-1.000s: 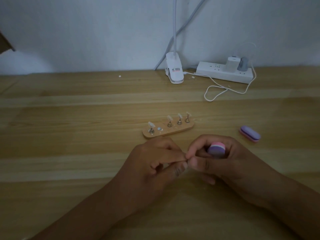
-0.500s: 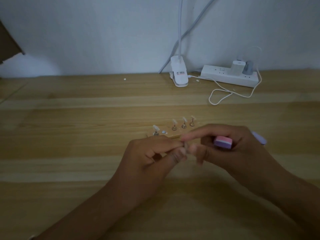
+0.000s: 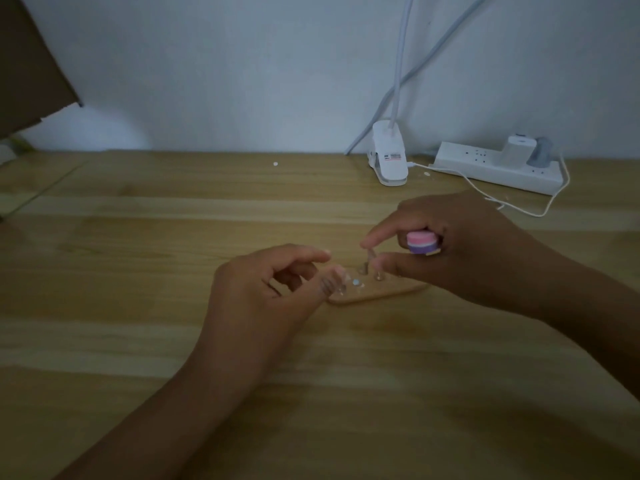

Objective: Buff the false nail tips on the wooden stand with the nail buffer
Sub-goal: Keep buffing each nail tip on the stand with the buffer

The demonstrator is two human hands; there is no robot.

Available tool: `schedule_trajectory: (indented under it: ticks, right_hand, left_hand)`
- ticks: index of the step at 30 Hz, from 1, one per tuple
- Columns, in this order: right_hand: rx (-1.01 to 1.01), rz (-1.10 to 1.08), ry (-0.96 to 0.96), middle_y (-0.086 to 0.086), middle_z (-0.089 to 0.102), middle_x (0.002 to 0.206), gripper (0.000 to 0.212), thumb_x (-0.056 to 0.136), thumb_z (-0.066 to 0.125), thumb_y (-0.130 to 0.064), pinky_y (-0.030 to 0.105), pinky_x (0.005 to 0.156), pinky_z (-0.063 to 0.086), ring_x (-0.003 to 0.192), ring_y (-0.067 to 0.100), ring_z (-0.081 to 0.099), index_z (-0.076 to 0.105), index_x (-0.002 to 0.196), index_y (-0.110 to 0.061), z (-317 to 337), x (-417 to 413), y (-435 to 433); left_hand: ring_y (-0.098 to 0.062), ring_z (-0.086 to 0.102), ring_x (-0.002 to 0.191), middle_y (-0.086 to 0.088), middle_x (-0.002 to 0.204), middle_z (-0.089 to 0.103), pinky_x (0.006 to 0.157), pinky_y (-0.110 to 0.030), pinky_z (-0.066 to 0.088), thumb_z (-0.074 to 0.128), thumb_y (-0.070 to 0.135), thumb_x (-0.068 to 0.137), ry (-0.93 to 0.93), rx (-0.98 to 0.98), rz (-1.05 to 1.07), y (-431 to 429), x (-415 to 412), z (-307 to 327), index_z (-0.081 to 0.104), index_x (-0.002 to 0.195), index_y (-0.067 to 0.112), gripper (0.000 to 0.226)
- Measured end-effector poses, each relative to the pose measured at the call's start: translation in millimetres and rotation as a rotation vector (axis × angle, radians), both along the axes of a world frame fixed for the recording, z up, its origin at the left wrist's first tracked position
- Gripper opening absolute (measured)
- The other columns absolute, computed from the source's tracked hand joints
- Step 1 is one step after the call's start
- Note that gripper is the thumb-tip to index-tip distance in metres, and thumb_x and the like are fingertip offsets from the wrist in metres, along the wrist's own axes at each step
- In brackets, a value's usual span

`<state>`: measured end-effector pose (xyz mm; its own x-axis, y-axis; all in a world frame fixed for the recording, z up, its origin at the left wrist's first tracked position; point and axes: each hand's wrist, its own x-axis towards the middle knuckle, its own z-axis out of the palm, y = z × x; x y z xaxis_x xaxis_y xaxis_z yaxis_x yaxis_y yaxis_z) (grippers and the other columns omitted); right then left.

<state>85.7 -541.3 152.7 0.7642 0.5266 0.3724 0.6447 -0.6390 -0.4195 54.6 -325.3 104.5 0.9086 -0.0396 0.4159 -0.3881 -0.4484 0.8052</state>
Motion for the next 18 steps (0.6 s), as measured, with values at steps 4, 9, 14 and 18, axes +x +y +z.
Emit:
schedule_trajectory:
  ticks: [4,9,14,18]
  right_hand:
    - [-0.169,0.002,0.058,-0.033,0.054,0.077,0.016,0.084,0.077,-0.026,0.003,0.07,0.034,0.076,-0.012,0.056,0.079,0.1,-0.025,-8,17,10]
    - [-0.232,-0.001,0.1,-0.028,0.054,0.08,0.018,0.086,0.076,-0.02,0.0,0.072,0.033,0.071,-0.009,0.051,0.079,0.104,-0.021,-16,21,15]
    - [-0.251,-0.013,0.072,-0.025,0.051,0.085,0.027,0.086,0.077,-0.027,0.0,0.074,0.03,0.08,-0.006,0.046,0.076,0.113,-0.023,-18,18,13]
    - [-0.293,-0.065,0.085,-0.028,0.048,0.081,0.03,0.086,0.075,-0.036,0.002,0.074,0.029,0.077,-0.003,0.047,0.074,0.114,-0.025,-17,20,2]
  left_hand:
    - [-0.007,0.051,0.074,0.014,0.079,0.061,0.065,-0.021,0.037,0.08,0.03,0.073,0.015,0.331,0.099,6,9,-8,0.074,0.09,0.033,0.019]
    - [0.001,0.046,0.084,0.018,0.089,0.055,0.07,-0.019,0.038,0.066,0.038,0.077,0.038,0.454,-0.01,3,4,-13,0.071,0.09,0.037,0.014]
    - [-0.008,0.052,0.093,0.016,0.095,0.061,0.079,-0.032,0.047,0.072,0.026,0.08,-0.003,0.498,-0.041,0,2,-14,0.074,0.094,0.03,0.014]
    - [-0.006,0.051,0.093,0.017,0.095,0.062,0.078,-0.031,0.048,0.066,0.032,0.082,-0.012,0.53,-0.037,0,1,-13,0.073,0.096,0.031,0.016]
